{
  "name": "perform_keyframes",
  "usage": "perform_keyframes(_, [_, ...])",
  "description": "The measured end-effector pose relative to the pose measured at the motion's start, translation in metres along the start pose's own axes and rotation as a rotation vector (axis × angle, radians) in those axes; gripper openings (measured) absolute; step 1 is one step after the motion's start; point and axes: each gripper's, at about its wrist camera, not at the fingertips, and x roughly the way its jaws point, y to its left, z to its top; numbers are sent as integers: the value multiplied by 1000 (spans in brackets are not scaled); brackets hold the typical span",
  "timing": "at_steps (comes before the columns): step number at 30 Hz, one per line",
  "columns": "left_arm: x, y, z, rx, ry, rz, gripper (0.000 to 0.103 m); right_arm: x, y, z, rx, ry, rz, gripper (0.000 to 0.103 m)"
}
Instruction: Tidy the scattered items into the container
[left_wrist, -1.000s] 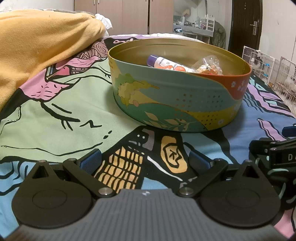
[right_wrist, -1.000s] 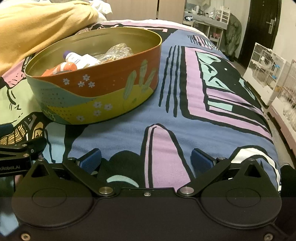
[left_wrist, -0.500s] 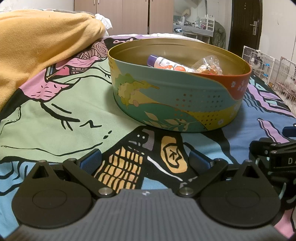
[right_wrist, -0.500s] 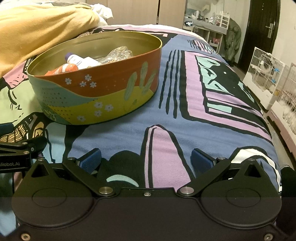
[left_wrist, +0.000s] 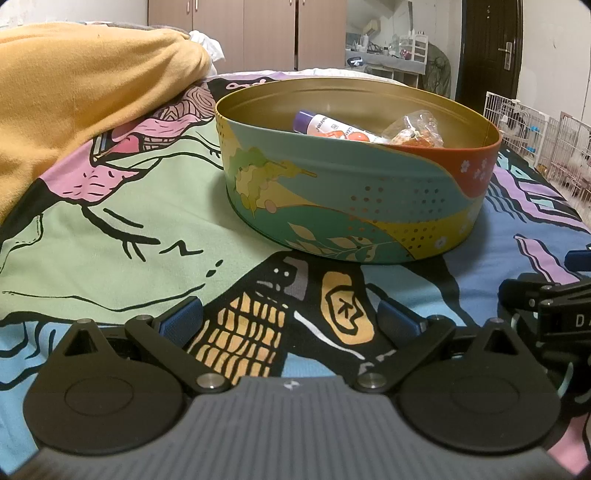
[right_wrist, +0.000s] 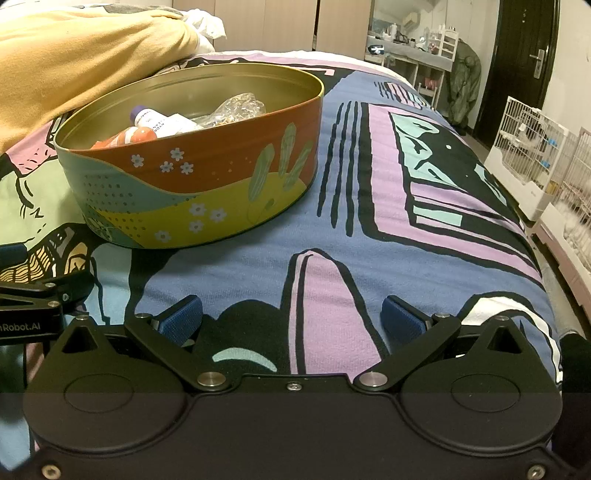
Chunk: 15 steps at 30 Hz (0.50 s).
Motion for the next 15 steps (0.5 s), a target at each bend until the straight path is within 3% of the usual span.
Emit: perform_keyframes(15, [-2, -2, -1, 9, -12, 7, 103, 0, 0, 0, 0, 0, 0, 103])
